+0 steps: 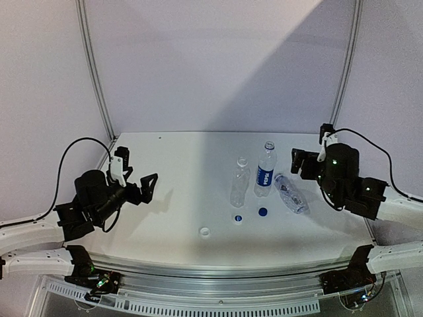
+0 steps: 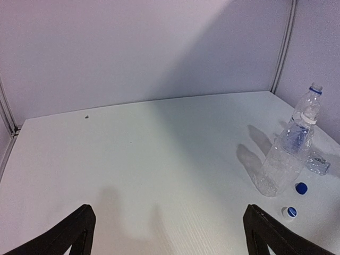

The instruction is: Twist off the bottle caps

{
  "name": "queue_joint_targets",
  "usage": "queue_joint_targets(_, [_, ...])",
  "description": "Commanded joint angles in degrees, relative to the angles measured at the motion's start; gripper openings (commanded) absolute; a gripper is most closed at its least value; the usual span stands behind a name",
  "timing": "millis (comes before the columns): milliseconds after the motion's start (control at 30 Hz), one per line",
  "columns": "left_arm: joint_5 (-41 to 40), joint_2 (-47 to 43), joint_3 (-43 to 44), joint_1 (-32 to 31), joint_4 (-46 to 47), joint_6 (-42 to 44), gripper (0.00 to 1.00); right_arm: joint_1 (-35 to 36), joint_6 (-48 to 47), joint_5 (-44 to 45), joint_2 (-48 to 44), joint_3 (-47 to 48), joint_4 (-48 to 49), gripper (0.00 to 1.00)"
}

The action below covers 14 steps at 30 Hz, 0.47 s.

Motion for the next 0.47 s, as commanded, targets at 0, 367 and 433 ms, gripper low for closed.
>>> queue_joint_targets(0, [1.11,1.15,0.23,-0.58,-0.33,0.16,0.99,-0.22,-1.31,1.12,-7.20,-4.10,6.16,0.99])
queue_joint_targets(367, [1.72,0.74,0.27,-0.58,-0.48,0.16,0.99,-0.16,-2.08,1.35,-8.22,-3.40,5.50,0.99])
queue_joint_targets(433, [2.06,0.82,0.17,-0.58,-0.34,0.09,0.99,-0.16,-1.87,1.27,-7.49,-3.09,5.23,0.99])
